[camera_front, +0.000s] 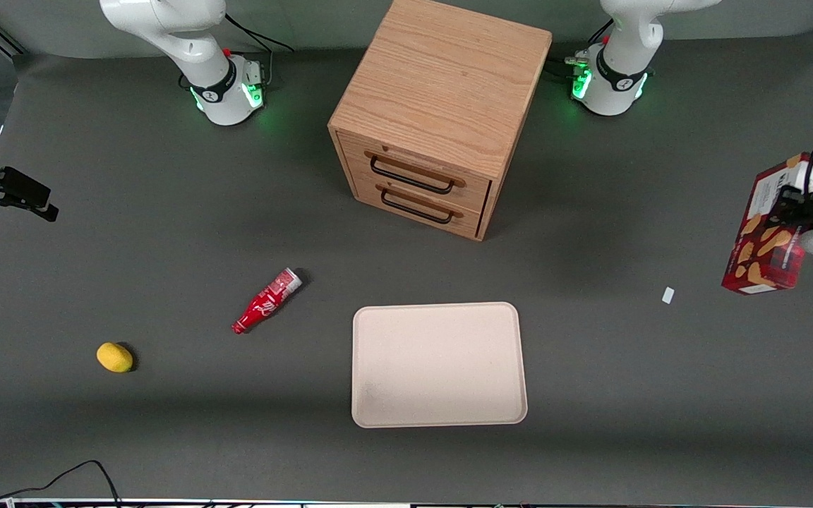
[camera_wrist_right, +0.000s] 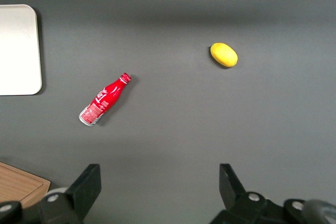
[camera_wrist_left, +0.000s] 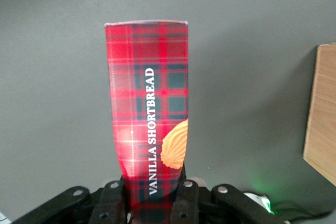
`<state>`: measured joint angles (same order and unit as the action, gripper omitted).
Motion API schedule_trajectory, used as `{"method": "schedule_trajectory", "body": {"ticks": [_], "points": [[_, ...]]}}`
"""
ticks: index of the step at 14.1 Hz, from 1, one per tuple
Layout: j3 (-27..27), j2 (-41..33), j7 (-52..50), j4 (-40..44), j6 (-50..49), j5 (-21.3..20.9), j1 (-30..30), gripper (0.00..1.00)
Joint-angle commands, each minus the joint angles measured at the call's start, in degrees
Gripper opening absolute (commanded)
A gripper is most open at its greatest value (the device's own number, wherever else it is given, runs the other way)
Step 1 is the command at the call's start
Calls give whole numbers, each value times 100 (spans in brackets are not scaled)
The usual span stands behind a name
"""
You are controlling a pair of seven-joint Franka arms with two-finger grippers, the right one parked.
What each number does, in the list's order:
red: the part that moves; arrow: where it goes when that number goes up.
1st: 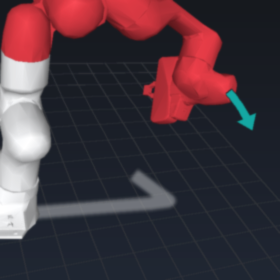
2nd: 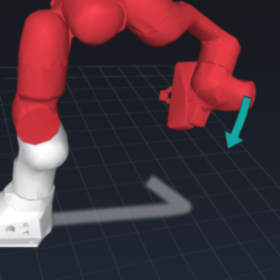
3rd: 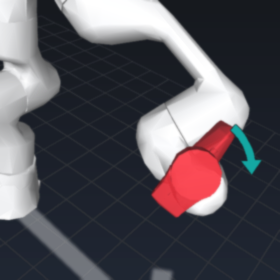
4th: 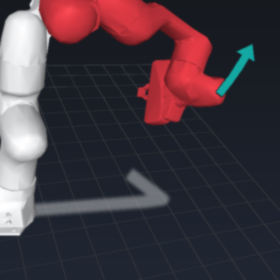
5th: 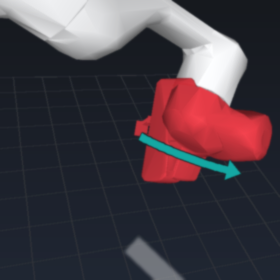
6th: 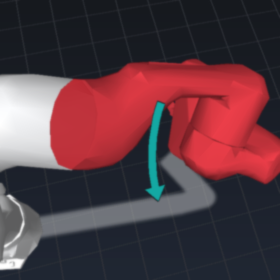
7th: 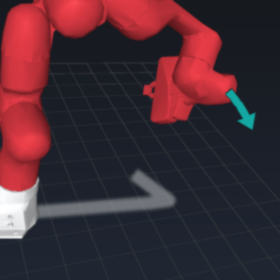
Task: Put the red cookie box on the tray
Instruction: 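Lift the cookie box upright with the left gripper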
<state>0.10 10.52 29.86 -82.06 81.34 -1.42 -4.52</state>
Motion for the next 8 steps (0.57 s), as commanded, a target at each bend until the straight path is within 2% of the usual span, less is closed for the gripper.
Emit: {"method": "schedule_trajectory", "body": {"ticks": [1,5,8], "points": [[-45,135,46,384,-294,-16,57,11],[77,179,-50,384,-251,10,74,11],[673,301,-952,402,-189,10,74,11]]}}
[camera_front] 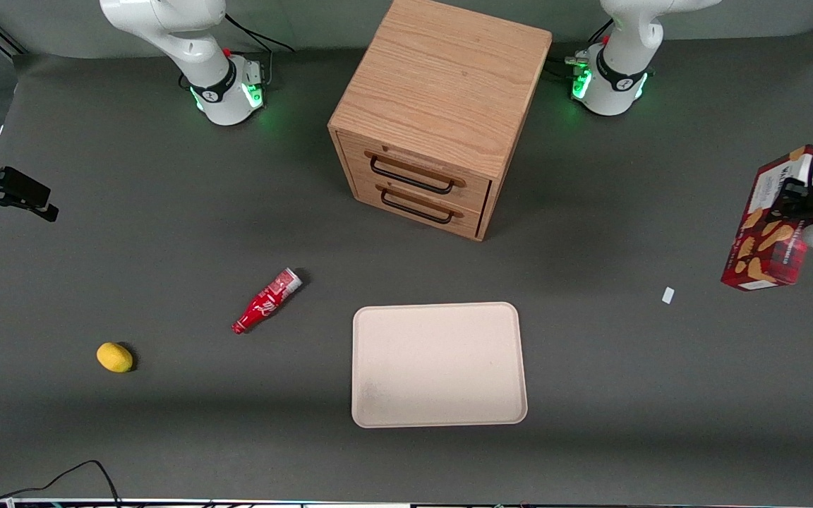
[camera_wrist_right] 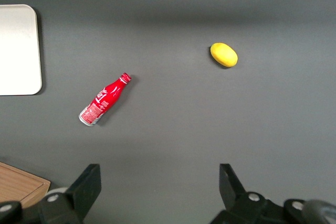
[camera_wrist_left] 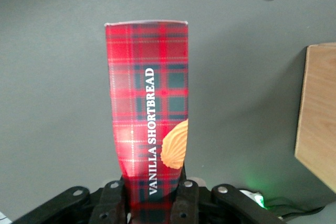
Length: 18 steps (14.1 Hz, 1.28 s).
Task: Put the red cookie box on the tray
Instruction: 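Carry the cookie box over the cream tray and lower it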
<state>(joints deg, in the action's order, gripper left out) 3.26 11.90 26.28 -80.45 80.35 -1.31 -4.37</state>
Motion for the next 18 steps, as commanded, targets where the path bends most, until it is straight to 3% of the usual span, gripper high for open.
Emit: {"method": "schedule_trajectory", "body": {"ticks": [1,3,8,13,15,18], "points": [[655,250,-990,266,-46,8,59,11],[1148,723,-1972,720,164,8,207,11],[1203,2139,-3768,1961,752,0,1165,12],[1141,2965,-4561,2138,2052,-395,1834,11],[1141,3282,-4912,2139,2597,-492,1887,16],[1141,3853,-4984,2340,3029,-852,1984,13]]}}
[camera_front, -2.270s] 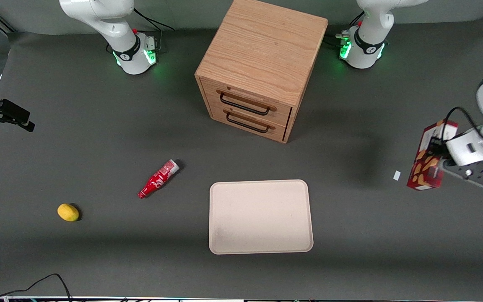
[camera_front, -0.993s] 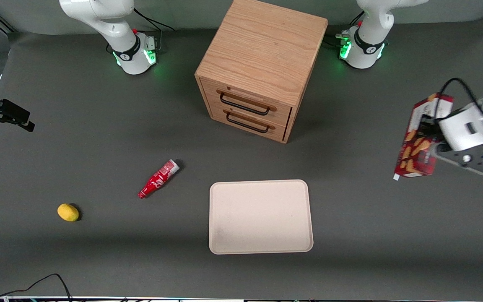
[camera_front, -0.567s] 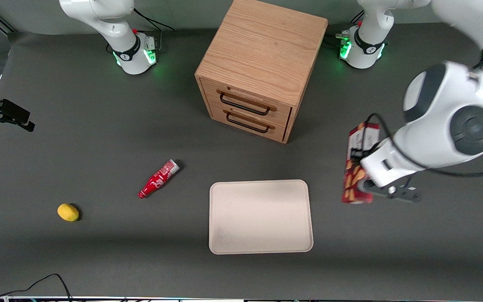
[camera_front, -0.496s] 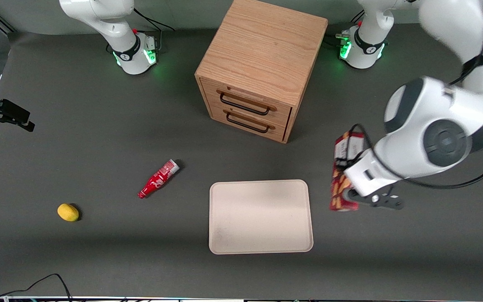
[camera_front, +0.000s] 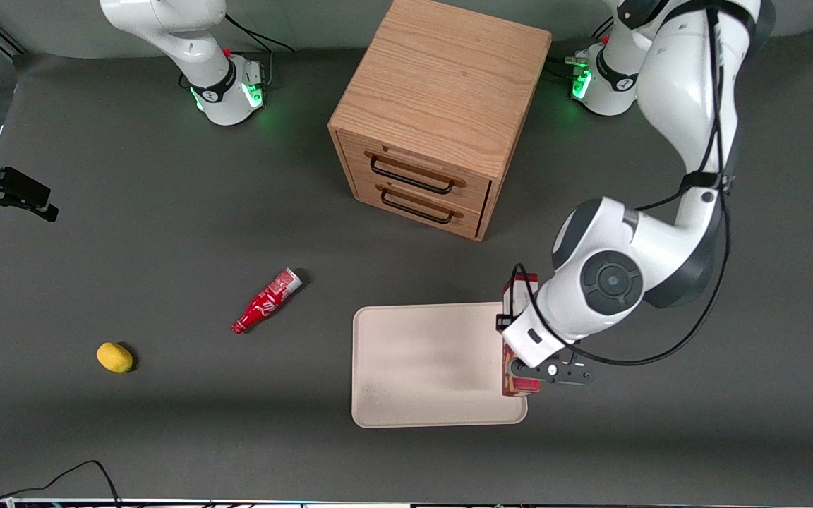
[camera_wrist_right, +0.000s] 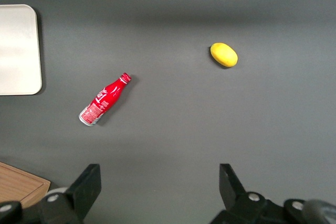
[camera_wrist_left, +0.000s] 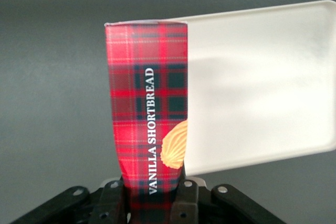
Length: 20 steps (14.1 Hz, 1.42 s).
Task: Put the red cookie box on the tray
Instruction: 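Carry the cookie box over the cream tray and lower it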
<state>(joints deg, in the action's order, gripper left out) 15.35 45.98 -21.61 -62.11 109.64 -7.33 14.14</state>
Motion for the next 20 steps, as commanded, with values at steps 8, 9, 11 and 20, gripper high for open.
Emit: {"method": "schedule_trajectory", "body": {"ticks": [8,9,11,20], "points": [[-217,1096,-634,542,980,-445,344,9],[-261,1123,-634,533,1059,-445,396,9],[-366,1211,-634,533,1200,-445,440,10],[-375,1255,-626,516,1280,-445,423,100]]}}
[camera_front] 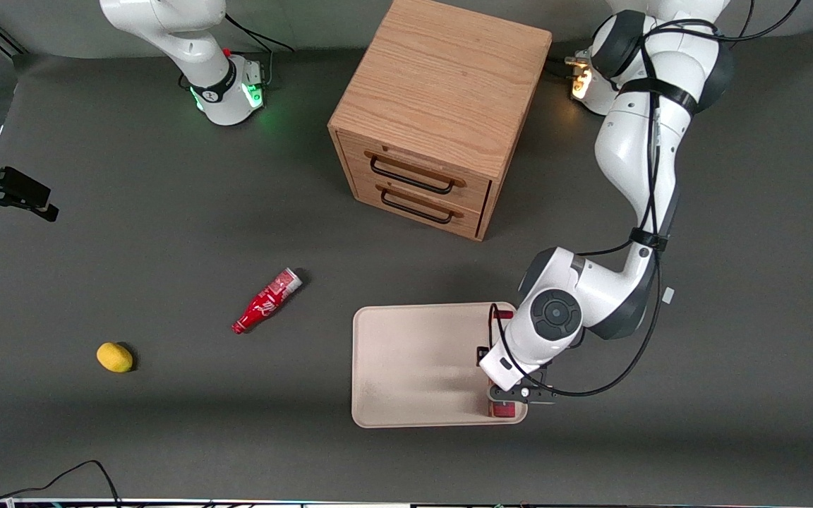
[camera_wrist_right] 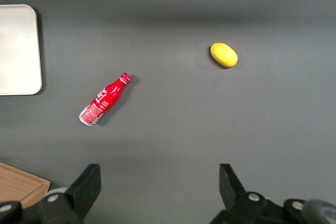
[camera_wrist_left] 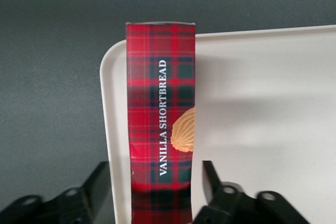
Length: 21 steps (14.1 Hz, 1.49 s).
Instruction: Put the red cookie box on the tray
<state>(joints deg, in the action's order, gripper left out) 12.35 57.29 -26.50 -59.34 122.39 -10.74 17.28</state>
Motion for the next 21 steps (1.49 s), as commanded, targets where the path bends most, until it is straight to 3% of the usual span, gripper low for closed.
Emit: {"method": "schedule_trajectory", "body": {"ticks": [1,5,11,14,16,18,21], "points": [[-84,125,-137,239,-4,-104,109,100],[-75,64,-137,248,-179,-104,109,100],[161,-893,3,309,-2515,-60,47,100],[215,-1622,800,195,-3061,45,-233,100],[171,-2166,1609,-215,-3317,352,-610,100],[93,-2790,2172,-970,-3301,371,-1006,100],[-617,-3748,2893,-2069,-3108,545,-1078,100]]}}
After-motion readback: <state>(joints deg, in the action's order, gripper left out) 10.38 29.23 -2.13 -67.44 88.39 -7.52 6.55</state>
